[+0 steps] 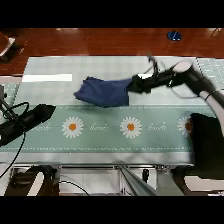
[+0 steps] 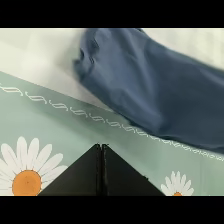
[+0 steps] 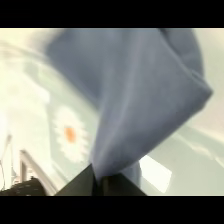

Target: Fold the shirts.

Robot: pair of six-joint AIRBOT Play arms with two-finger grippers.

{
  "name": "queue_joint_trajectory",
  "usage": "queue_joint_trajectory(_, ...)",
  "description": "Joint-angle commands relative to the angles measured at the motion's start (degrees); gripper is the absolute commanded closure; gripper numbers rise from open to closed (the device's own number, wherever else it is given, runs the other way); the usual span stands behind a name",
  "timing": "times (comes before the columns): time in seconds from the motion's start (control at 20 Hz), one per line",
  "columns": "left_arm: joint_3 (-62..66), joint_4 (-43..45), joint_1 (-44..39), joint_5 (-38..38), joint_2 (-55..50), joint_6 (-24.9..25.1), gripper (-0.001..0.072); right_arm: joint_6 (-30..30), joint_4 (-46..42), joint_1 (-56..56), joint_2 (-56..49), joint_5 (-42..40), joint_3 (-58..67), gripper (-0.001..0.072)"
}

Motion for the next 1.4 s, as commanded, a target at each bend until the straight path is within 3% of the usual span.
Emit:
queue_joint_trajectory(0.0, 0.0, -0.02, -0.02, -0.37, -0.04, 0.04, 0.0684, 5.11, -4.61, -3.85, 2.8, 8.37, 14.67, 0.0692)
queue_joint_trajectory(0.25, 0.0, -0.04, -0.02, -0.37, -0.04, 0.04, 0.0684, 12.5, -11.78, -17.88, 8.15, 17.31, 23.78, 0.0692)
queue_joint_trajectory(0.55, 0.0, -0.04, 0.0, -0.35, -0.04, 0.07, 0.0684, 20.35, -14.64, -40.0, 16.13, 26.05, 24.24, 0.0692)
queue_joint_trajectory(0.75, 0.0, -0.02, -0.02, -0.17, -0.04, 0.09, 0.0684, 24.46, -27.69, -50.05, 20.13, 37.07, 24.24, 0.0692)
queue_joint_trajectory(1.15, 0.0, 0.0, -0.02, 0.33, -0.04, 0.26, 0.0684, 26.27, -56.02, -62.18, 35.19, 37.86, 12.22, 0.0692)
queue_joint_trajectory(1.35, 0.0, 0.0, -0.02, 0.57, -0.04, 0.26, 0.0684, 22.75, -69.2, -68.85, 42.49, 37.75, 0.15, 0.0692)
